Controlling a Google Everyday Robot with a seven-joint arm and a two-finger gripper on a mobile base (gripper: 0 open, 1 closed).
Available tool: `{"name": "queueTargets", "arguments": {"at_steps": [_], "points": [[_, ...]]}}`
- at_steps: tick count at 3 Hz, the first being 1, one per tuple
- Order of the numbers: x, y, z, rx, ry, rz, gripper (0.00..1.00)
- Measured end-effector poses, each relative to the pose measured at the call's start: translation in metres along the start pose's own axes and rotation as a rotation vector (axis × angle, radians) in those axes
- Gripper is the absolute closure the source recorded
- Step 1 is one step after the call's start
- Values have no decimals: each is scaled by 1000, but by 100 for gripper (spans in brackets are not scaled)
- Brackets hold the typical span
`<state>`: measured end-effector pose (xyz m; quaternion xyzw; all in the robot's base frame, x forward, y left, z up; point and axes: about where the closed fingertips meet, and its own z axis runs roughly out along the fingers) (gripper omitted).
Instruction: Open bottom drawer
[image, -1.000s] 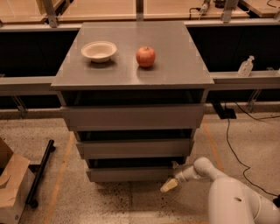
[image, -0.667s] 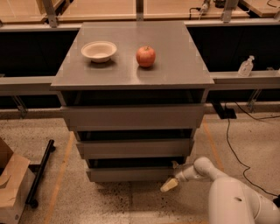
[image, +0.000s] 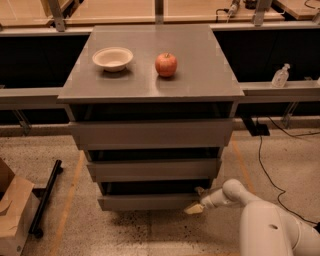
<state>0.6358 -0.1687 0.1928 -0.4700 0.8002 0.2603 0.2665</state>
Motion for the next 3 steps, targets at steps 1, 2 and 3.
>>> {"name": "queueTargets", "arguments": {"at_steps": [1, 2, 3], "points": [[-5, 1, -6, 0, 0, 0, 63], [-5, 1, -6, 0, 0, 0, 62], [-5, 3, -3, -5, 0, 0, 39]]}}
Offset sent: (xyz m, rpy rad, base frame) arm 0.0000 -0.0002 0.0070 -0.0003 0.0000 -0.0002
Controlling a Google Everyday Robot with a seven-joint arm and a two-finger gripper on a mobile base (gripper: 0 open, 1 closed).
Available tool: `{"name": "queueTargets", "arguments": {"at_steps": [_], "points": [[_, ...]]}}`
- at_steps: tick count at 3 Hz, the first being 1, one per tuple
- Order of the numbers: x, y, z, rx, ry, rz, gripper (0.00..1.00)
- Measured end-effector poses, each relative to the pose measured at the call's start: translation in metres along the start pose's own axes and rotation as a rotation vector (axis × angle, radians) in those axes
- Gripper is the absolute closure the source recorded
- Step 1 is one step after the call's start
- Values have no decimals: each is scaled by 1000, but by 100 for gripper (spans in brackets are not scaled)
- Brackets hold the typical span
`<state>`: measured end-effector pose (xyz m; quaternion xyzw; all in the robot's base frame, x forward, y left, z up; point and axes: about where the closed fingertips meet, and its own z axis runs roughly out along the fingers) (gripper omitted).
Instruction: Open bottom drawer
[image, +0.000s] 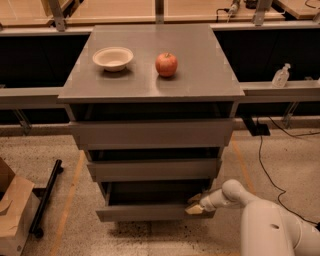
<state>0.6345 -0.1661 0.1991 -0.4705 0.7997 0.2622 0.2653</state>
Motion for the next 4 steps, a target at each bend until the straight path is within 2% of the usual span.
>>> {"name": "queueTargets", "arguments": {"at_steps": [1, 2, 3, 4], "points": [[11, 12, 7, -49, 44, 31, 15], [7, 13, 2, -49, 44, 32, 0], [28, 44, -6, -106, 67, 153, 0], [27, 44, -7, -106, 67, 153, 0]]}}
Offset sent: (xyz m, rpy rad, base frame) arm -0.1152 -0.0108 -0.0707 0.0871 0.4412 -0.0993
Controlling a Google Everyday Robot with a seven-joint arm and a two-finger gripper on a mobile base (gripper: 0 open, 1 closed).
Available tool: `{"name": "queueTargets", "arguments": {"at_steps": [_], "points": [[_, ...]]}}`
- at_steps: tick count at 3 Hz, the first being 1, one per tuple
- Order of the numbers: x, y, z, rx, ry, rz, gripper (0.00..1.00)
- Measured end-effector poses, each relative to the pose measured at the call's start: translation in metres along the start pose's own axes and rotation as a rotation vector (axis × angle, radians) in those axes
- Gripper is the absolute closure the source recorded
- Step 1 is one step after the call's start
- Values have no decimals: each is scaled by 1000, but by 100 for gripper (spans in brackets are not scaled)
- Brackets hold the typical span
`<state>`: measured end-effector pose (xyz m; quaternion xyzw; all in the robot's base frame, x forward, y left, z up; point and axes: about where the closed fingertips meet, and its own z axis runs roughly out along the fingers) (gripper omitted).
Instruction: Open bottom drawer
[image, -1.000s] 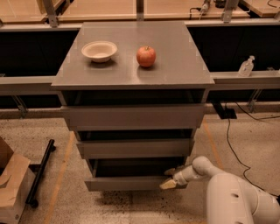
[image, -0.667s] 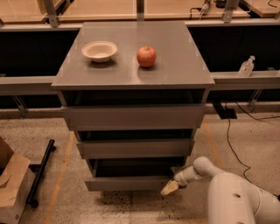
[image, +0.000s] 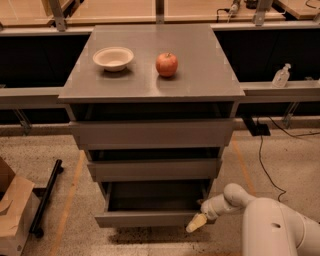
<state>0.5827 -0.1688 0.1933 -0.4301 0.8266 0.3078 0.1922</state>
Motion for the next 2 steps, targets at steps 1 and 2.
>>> {"name": "queueTargets", "arguments": {"at_steps": [1, 2], "points": [[0, 0, 0, 0, 0, 0, 0], [17, 24, 6, -54, 107, 37, 0]]}}
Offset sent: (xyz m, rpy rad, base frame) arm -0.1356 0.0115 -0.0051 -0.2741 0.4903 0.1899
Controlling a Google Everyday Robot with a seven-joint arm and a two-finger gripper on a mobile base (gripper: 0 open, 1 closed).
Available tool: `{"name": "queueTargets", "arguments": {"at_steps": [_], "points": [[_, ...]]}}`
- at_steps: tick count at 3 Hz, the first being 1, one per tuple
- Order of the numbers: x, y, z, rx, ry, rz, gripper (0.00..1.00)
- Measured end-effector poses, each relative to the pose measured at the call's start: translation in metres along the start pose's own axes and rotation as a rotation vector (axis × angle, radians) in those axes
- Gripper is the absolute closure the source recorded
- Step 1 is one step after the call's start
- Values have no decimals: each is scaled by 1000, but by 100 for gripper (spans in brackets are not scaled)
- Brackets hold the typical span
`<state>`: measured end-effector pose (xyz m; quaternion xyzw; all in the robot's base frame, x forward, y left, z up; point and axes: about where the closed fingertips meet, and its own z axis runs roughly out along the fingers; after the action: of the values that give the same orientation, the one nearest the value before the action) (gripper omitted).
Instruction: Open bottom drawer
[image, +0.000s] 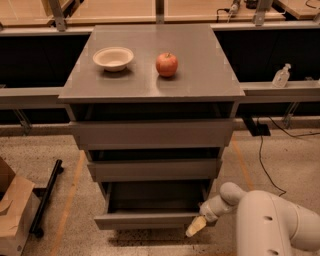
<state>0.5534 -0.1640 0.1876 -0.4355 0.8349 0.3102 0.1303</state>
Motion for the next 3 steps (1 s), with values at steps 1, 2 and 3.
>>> {"name": "queueTargets", "arguments": {"at_steps": [1, 2, 3], "points": [[20, 27, 6, -68, 103, 45, 0], [20, 27, 6, -68, 103, 45, 0], [41, 53, 6, -125, 196, 90, 0]]}}
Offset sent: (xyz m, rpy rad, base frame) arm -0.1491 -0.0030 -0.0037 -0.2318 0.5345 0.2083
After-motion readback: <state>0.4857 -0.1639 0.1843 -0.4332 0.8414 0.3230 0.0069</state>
